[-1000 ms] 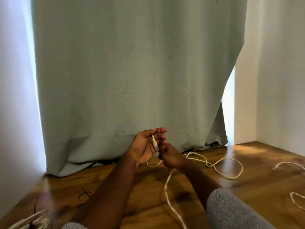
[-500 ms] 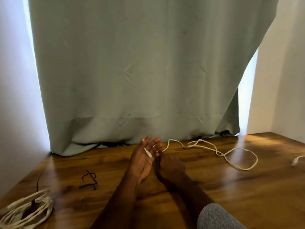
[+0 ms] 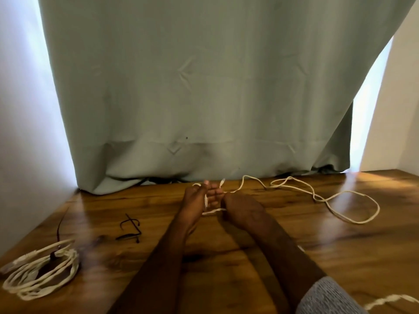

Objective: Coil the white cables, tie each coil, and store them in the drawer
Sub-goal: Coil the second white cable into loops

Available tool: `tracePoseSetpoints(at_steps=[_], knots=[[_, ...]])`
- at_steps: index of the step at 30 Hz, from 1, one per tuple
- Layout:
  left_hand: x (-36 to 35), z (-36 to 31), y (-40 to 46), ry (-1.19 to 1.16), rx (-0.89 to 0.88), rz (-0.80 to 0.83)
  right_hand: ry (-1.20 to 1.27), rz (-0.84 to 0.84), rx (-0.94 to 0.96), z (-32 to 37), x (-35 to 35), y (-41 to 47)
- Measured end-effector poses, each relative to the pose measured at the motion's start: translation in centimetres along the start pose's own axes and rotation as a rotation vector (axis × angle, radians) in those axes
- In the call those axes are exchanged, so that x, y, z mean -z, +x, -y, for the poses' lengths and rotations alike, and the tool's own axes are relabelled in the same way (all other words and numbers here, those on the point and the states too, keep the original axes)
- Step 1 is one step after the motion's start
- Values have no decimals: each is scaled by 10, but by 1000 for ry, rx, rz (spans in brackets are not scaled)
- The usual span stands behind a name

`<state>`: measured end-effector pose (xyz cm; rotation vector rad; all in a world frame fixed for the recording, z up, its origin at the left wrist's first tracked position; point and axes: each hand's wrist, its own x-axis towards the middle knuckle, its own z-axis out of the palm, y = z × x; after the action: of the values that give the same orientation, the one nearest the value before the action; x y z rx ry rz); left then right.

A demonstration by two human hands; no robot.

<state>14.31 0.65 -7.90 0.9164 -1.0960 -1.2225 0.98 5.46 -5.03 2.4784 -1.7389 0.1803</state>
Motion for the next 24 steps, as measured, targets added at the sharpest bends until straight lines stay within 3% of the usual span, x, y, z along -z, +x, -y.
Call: tracePoseSetpoints(at_steps=[4, 7, 11, 13, 15, 17, 18, 20, 22, 24], knots=[[4, 10, -4, 397, -144, 55, 47, -116, 93, -17, 8, -1], [1, 7, -15, 514, -203, 107, 93, -221, 179, -25, 15, -4], [-3, 2, -19, 547, -36, 235, -13, -351, 183, -30, 17, -7], [-2, -2, -20, 496, 161, 360, -90, -427, 94, -32, 15, -7], [5, -7, -16, 257, 319, 450, -180, -559, 12, -35, 10, -4], [16, -11, -10, 12, 380, 571, -182, -630, 51, -40, 5, 0], [22, -13, -9, -74, 401, 664, -68, -655, 141, -40, 1, 1], [30, -15, -10, -213, 431, 884, 403, -463, 290, -38, 0, -4], [32, -18, -12, -318, 420, 1050, 863, -141, 283, -31, 4, -8], [29, -21, -14, -383, 382, 1079, 1038, 13, 257, -26, 9, -12]])
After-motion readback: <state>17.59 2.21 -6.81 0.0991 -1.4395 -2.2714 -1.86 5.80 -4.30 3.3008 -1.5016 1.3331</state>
